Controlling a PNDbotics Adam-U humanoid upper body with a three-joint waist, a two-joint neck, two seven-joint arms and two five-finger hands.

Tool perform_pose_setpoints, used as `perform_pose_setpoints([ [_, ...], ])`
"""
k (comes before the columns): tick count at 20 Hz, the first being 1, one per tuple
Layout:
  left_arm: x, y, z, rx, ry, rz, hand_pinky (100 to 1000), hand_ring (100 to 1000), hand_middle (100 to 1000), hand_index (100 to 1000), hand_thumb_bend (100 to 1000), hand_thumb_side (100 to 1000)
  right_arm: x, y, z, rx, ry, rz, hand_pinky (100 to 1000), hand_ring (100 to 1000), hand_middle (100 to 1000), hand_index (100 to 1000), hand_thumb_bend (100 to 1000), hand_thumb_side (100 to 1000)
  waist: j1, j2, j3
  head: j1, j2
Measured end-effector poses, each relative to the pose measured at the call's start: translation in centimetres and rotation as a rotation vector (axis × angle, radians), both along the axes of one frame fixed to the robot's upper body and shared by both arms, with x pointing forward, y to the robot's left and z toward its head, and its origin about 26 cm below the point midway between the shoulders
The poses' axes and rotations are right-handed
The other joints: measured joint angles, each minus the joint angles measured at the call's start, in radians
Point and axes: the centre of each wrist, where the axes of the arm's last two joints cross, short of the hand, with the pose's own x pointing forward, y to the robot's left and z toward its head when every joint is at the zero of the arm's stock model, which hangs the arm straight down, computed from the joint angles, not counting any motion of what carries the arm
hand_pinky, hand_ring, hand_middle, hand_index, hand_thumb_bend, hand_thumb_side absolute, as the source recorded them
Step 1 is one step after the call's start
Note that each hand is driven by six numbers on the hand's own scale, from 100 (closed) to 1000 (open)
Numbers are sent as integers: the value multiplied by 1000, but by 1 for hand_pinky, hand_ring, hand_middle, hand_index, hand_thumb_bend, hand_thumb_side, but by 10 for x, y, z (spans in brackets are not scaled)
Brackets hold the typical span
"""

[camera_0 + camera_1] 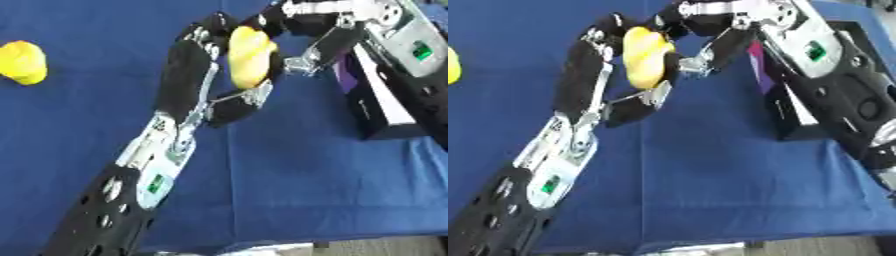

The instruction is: Pick up the objects with one hand, pass them to the other hand, and then place them into the box on the other side of the table.

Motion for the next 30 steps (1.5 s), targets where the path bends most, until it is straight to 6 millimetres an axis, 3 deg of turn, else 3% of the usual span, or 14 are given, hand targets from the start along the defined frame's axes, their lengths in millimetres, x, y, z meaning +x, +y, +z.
perform_pose_setpoints([
  [17,1,0,-3,24,-21,13,749,659,643,783,901,745,0,1,-3,20,16,10,715,1000,471,539,100,275,0,0,6,-10,0],
  [30,3,10,-8,23,-18,50,769,673,657,794,893,719,-1,-9,-6,114,21,-45,718,1000,473,542,100,237,0,-1,9,-24,0],
])
